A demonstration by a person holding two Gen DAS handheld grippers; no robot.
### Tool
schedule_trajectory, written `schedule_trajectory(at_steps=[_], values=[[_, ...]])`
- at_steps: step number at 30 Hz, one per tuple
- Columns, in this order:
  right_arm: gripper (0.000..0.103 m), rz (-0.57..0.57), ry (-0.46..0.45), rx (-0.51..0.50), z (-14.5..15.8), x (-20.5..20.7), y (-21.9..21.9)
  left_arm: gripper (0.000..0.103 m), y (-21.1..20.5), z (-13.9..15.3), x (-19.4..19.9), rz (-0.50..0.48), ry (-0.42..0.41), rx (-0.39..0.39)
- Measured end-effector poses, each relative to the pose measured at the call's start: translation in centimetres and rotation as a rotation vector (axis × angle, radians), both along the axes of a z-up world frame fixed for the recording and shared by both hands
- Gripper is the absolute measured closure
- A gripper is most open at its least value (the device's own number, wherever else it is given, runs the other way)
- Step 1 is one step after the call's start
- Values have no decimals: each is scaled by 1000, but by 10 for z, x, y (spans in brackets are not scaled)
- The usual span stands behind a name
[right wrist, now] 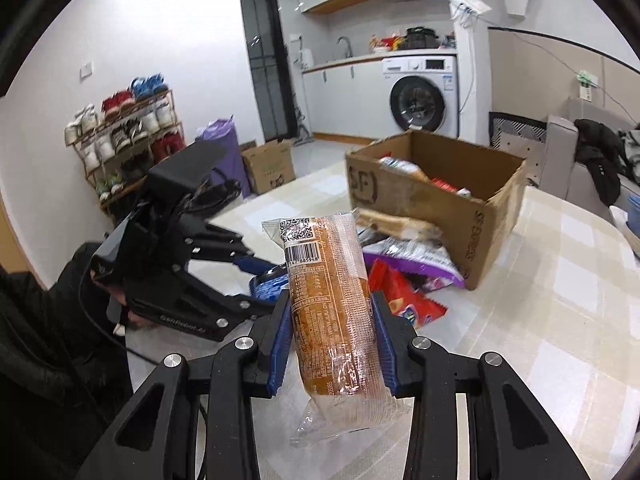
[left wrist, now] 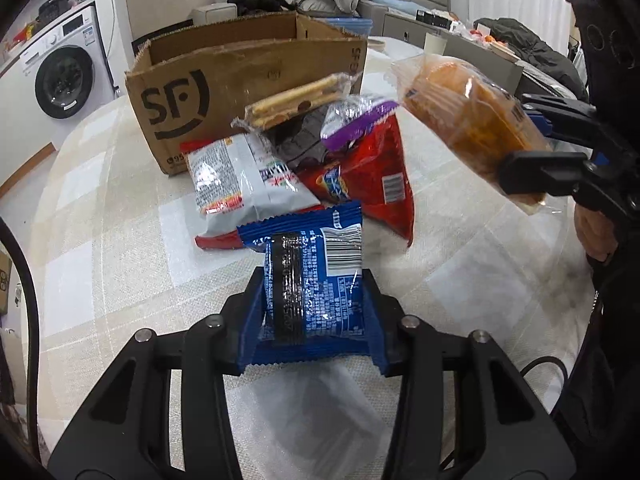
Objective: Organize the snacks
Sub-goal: 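Lift both held packets and carry them over the cardboard box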
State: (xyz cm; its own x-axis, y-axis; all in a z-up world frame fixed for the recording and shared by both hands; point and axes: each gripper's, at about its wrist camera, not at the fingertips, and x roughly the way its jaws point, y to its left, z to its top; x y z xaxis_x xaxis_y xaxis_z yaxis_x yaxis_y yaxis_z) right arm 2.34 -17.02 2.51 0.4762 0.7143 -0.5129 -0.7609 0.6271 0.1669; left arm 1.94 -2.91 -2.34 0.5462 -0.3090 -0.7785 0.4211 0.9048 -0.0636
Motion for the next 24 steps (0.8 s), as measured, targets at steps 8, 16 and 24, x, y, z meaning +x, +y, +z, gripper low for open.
schedule_trajectory(at_steps=[8, 16, 24], values=[[65, -103, -17, 101, 12, 9, -22, 62, 11, 32, -10, 64, -79, -69], [65, -228, -21, 106, 18, 19, -27, 62, 29, 67, -20, 137, -161, -101], [65, -333, -43, 129, 29, 21, -26, 62, 39, 91, -14, 183, -217, -115]])
